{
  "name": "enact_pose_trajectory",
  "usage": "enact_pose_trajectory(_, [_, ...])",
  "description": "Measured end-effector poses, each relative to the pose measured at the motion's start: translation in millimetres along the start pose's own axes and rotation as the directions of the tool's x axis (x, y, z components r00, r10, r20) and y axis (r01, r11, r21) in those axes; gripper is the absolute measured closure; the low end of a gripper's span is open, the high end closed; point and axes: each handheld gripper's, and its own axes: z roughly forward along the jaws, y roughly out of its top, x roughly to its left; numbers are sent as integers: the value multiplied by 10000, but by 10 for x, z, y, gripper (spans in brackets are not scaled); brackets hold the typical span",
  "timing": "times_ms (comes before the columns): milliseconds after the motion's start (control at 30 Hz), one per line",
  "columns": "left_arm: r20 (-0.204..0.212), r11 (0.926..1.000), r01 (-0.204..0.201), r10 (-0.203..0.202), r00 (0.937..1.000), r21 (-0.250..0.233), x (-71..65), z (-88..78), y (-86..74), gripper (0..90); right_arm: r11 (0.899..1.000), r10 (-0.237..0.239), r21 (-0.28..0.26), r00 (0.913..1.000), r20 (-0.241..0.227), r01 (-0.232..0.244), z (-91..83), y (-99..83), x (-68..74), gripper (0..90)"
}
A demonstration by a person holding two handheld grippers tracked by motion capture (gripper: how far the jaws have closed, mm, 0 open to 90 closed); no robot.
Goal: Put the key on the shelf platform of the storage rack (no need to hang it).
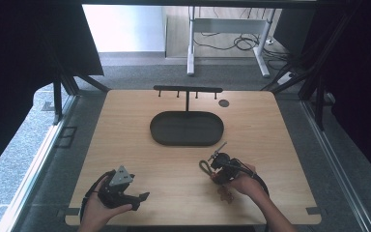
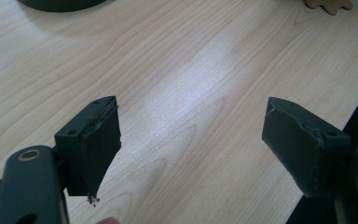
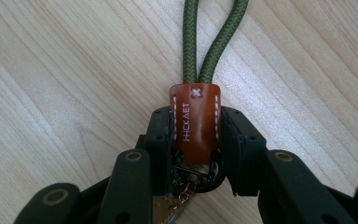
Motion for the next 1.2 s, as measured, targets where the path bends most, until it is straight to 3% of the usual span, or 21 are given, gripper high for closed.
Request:
enact_pose_trajectory(233, [-34, 9999, 79, -80, 10000, -96, 10, -20, -3, 199, 9994, -83, 327, 10000, 1, 83, 5, 48, 1, 663])
enact_pose_trajectory(433, [-110, 9997, 136, -138, 9998, -204, 40, -56, -10, 199, 9992, -177, 354, 9998, -102, 181, -93, 94, 8, 665])
enact_pose_trajectory(833, [-109, 9998, 103, -105, 9999, -160, 36, -53, -3, 199, 9972, -747, -5, 9972, 96, 747, -491, 174, 43, 666])
enact_pose_trajectory(1200, [-131, 9997, 136, -138, 9998, -203, 42, -61, -5, 199, 9961, -816, -309, 9963, 268, 824, -759, 238, -31, 667])
